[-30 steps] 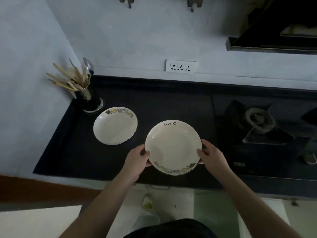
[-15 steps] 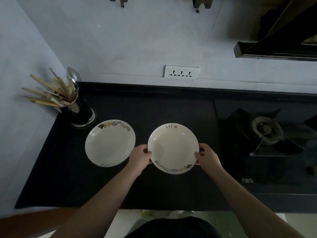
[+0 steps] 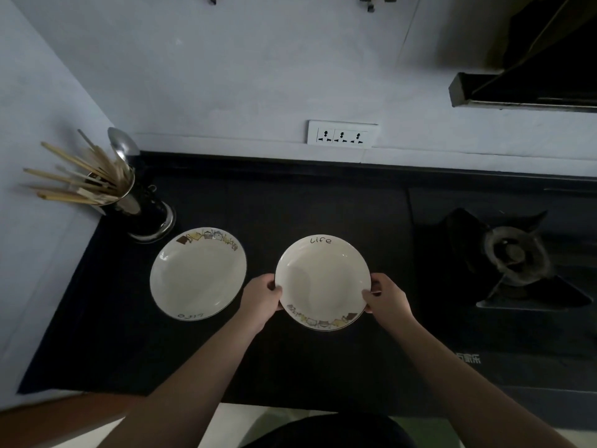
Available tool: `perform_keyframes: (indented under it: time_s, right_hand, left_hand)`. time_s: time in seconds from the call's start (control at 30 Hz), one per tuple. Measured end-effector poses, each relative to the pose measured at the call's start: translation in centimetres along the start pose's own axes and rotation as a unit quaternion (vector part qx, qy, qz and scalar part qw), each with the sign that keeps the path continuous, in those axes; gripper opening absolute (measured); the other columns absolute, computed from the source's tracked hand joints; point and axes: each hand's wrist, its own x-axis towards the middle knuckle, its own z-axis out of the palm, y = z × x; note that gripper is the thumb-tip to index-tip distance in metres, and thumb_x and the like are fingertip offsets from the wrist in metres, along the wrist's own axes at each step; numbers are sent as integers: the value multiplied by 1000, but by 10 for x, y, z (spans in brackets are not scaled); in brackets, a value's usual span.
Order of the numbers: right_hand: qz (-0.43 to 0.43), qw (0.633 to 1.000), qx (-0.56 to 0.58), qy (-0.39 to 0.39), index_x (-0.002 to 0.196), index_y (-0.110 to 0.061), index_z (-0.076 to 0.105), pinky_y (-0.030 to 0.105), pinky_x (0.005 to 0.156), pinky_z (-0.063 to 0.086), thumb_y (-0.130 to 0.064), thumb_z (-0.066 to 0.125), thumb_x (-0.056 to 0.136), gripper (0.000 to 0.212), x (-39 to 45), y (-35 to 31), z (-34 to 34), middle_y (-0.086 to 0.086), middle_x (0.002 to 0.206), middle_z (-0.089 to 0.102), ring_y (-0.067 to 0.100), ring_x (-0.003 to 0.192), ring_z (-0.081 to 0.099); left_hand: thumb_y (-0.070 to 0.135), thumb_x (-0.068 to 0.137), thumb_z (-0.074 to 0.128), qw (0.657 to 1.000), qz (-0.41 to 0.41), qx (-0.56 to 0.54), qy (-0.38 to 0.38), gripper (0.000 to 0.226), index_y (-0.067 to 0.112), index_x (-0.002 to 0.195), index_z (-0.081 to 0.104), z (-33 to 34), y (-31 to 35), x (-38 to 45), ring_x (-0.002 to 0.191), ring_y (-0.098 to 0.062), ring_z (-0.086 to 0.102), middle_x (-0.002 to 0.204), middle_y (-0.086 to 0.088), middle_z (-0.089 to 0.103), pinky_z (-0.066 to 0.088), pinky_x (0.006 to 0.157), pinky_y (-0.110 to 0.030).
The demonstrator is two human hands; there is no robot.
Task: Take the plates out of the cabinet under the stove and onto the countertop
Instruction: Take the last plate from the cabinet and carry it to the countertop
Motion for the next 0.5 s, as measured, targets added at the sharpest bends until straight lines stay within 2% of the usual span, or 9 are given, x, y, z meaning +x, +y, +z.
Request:
perform_keyframes:
  time_s: [0.17,0.33,0.43,0.5]
  right_hand:
    - [-1,1000,3,3,124,-25,54,14,46,47,-21,64,90,36,7,6,-1,-16,86,59,6,72,66]
    - [2,1000,4,12,123,-28,55,9,40,43,-25,65,90,35,11,11,2,-18,84,59,4,69,65]
    - [-7,1000,5,16,123,-27,55,9,39,43,-28,65,90,35,12,13,2,-19,83,58,3,69,64]
    - [-15,1000,6,18,125,-28,54,10,43,44,-30,64,90,36,12,15,1,-19,84,57,2,71,63]
  left_hand:
    - [6,93,57,1000,-4,8,1,26,15,117,63,5,2,1,99,-20,66,109,-4,66,60,82,-43]
    - [9,94,58,1000,3,12,7,25,19,117,63,8,2,1,93,-15,66,96,7,63,61,81,-41]
    - [11,95,58,1000,7,9,12,23,20,115,62,11,2,0,90,-13,66,102,3,65,60,82,-41]
    - [13,94,59,1000,9,14,25,27,19,121,60,12,1,-2,92,-13,65,111,-1,66,60,83,-41]
